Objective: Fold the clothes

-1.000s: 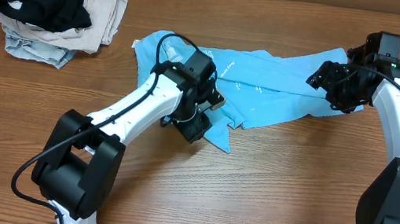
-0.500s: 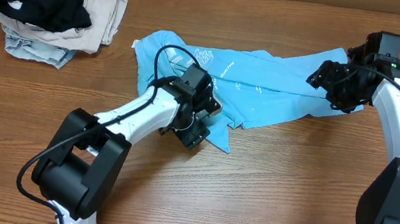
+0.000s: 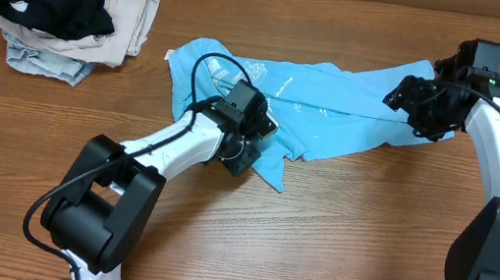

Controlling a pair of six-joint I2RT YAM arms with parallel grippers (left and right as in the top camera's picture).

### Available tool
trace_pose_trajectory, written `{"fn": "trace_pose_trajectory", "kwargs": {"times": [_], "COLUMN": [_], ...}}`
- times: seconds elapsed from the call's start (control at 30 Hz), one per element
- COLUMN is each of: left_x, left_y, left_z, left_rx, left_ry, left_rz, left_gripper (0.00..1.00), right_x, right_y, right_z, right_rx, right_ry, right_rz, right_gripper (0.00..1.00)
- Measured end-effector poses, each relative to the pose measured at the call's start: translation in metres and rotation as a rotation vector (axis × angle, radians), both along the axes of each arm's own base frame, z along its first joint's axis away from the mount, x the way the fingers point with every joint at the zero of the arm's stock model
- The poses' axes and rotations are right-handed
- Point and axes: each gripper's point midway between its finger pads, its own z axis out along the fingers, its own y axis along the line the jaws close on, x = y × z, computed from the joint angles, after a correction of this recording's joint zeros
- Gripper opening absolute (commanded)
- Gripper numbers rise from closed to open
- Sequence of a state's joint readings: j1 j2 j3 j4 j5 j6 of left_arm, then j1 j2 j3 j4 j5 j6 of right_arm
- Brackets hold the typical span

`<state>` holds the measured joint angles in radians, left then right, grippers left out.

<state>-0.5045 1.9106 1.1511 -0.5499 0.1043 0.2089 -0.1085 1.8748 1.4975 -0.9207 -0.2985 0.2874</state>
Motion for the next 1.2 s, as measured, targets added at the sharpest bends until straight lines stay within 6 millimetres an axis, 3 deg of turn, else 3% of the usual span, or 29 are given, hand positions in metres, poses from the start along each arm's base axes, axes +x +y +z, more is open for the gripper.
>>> {"fn": "trace_pose_trajectory", "kwargs": {"times": [0.2,0.37,0.53,0.6,0.67,0.77,0.87,0.97,1.07,1.2], "left_x": [0.011,0.012,-0.030,-0.043,-0.044,-0.032,-0.021,-0.014,0.002,0.046], "left_y": [0.001,0.005,0.031,0.040,0.040,0.033,0.026,0.023,0.018,0.018], "left_z": [-0.002,-0.001,0.005,0.021,0.048,0.087,0.109,0.110,0.109,0.108], "left_rx": [0.012,0.023,0.176,0.238,0.262,0.243,0.212,0.195,0.172,0.153], "left_ry": [-0.030,-0.005,0.237,0.329,0.362,0.341,0.301,0.274,0.212,0.048], "left_rz": [0.022,0.090,0.148,0.162,0.171,0.177,0.181,0.181,0.197,0.234], "left_gripper": [0.04,0.04,0.04,0.04,0.04,0.04,0.05,0.15,0.39,0.43], "right_x": [0.000,0.000,0.001,0.002,0.002,0.003,0.003,0.002,0.001,0.000], "right_y": [0.000,0.000,0.000,0.000,0.000,0.000,0.000,0.000,0.000,0.000], "right_z": [0.000,0.000,0.000,0.001,0.001,0.001,0.001,0.001,0.000,0.000], "right_rx": [0.000,0.000,-0.001,-0.001,-0.001,-0.001,-0.001,-0.001,-0.001,0.000], "right_ry": [-0.001,-0.001,-0.004,-0.008,-0.011,-0.012,-0.012,-0.010,-0.007,-0.001], "right_rz": [0.001,0.000,0.001,0.000,0.000,0.000,0.000,0.000,0.000,0.000], "right_gripper": [0.73,0.73,0.73,0.73,0.73,0.73,0.73,0.73,0.73,0.73]}}
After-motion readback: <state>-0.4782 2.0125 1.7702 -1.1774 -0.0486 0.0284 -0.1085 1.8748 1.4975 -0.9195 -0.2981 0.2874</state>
